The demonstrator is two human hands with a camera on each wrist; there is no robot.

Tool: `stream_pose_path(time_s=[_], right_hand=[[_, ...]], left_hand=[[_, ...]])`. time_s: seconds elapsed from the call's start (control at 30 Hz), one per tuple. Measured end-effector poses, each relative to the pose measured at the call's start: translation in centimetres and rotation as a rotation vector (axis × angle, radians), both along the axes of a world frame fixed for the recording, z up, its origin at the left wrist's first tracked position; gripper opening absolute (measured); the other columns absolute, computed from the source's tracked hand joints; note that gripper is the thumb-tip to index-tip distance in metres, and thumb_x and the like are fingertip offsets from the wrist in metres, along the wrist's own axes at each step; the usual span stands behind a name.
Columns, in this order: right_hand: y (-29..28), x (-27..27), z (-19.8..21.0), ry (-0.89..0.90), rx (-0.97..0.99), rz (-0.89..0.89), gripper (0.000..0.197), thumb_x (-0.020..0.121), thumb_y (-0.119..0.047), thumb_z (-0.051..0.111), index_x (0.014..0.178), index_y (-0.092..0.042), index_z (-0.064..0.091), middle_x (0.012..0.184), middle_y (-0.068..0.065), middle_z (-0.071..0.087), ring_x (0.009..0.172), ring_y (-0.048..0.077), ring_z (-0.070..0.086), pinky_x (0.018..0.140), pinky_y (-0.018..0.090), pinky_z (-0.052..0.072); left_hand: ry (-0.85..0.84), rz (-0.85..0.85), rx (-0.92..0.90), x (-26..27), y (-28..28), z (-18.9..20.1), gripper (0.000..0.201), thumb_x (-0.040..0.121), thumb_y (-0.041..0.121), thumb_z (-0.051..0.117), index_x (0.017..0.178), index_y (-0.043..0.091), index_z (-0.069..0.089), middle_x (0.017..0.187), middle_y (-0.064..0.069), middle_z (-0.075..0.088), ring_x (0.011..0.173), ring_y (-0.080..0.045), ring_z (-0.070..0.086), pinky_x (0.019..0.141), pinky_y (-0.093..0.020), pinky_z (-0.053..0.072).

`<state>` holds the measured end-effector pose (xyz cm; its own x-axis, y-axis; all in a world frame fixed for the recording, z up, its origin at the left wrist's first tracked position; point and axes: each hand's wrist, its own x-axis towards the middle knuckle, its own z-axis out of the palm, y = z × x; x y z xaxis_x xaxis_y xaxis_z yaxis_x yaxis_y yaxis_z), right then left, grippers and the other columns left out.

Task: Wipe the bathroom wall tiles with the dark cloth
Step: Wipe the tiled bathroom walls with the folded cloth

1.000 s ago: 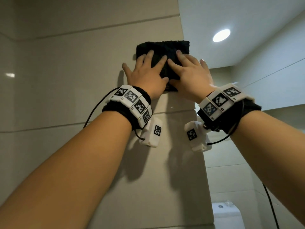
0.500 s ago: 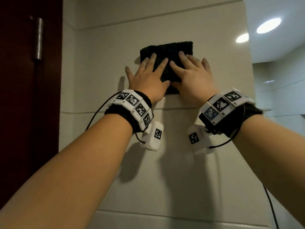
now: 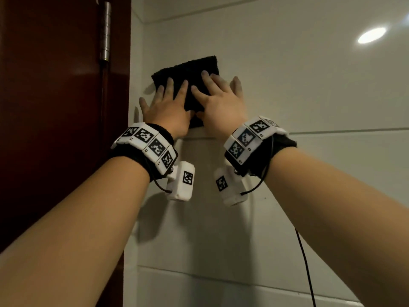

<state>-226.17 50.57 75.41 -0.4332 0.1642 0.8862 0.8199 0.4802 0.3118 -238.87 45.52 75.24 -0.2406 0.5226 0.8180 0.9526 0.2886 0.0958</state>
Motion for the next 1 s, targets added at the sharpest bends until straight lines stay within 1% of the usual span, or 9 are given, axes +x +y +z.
stream_pose_path(time_s=[0.13, 0.27, 0.43, 0.53, 0.7, 1.0], right_hand=[[-0.6, 0.2, -0.6, -0.052, -0.021, 0.008, 0.062, 0.096, -0.045, 0.050, 0.153, -0.034, 0.027, 0.165, 0.005, 0.006, 0.150, 0.023, 0.008, 0.118, 0.058, -0.001], [-1.1, 0.3, -1.9, -0.085, -0.050, 0.009, 0.062, 0.096, -0.043, 0.051, 0.152, -0.035, 0.028, 0.165, 0.004, 0.006, 0.151, 0.021, 0.006, 0.117, 0.058, -0.003], [-1.0, 2.3, -3.0, -0.135, -0.036, -0.007, 0.062, 0.093, -0.046, 0.055, 0.150, -0.037, 0.031, 0.165, 0.002, 0.008, 0.150, 0.019, 0.009, 0.115, 0.062, -0.003], [-0.8, 3.9, -3.2, -0.145, -0.043, -0.019, 0.064, 0.092, -0.049, 0.056, 0.151, -0.039, 0.030, 0.165, 0.001, 0.008, 0.150, 0.019, 0.008, 0.115, 0.062, -0.004], [-0.1, 7.3, -3.8, -0.133, -0.038, -0.026, 0.067, 0.090, -0.051, 0.059, 0.150, -0.040, 0.032, 0.164, -0.001, 0.010, 0.150, 0.017, 0.010, 0.115, 0.062, -0.002], [0.6, 13.5, -4.1, -0.105, -0.025, -0.055, 0.068, 0.088, -0.052, 0.061, 0.149, -0.041, 0.033, 0.164, -0.002, 0.011, 0.150, 0.017, 0.011, 0.116, 0.062, -0.001]], left_hand=[[-0.020, 0.022, -0.021, 0.0, -0.3, -0.8, 0.073, 0.104, 0.044, 0.040, 0.156, 0.036, -0.010, 0.166, 0.002, -0.015, 0.153, -0.022, -0.006, 0.119, -0.061, 0.004], [-0.062, 0.005, -0.017, -0.2, -0.6, -2.5, 0.073, 0.104, 0.043, 0.041, 0.156, 0.037, -0.010, 0.166, 0.002, -0.015, 0.153, -0.021, -0.006, 0.119, -0.061, 0.005], [-0.091, 0.001, -0.012, 1.2, -0.5, -4.1, 0.075, 0.102, 0.045, 0.042, 0.156, 0.039, -0.009, 0.166, 0.002, -0.014, 0.153, -0.022, -0.005, 0.119, -0.063, 0.006], [-0.076, -0.016, -0.010, 2.5, -0.4, -4.7, 0.076, 0.101, 0.047, 0.043, 0.156, 0.039, -0.008, 0.166, 0.000, -0.012, 0.153, -0.024, -0.004, 0.118, -0.065, 0.007], [-0.066, -0.051, 0.001, 5.8, 0.2, -5.5, 0.076, 0.101, 0.046, 0.044, 0.157, 0.038, -0.008, 0.166, -0.001, -0.013, 0.153, -0.025, -0.006, 0.118, -0.065, 0.007], [-0.029, -0.061, 0.007, 11.7, 1.0, -5.4, 0.076, 0.101, 0.048, 0.044, 0.156, 0.040, -0.008, 0.166, 0.001, -0.014, 0.153, -0.024, -0.007, 0.118, -0.066, 0.007]])
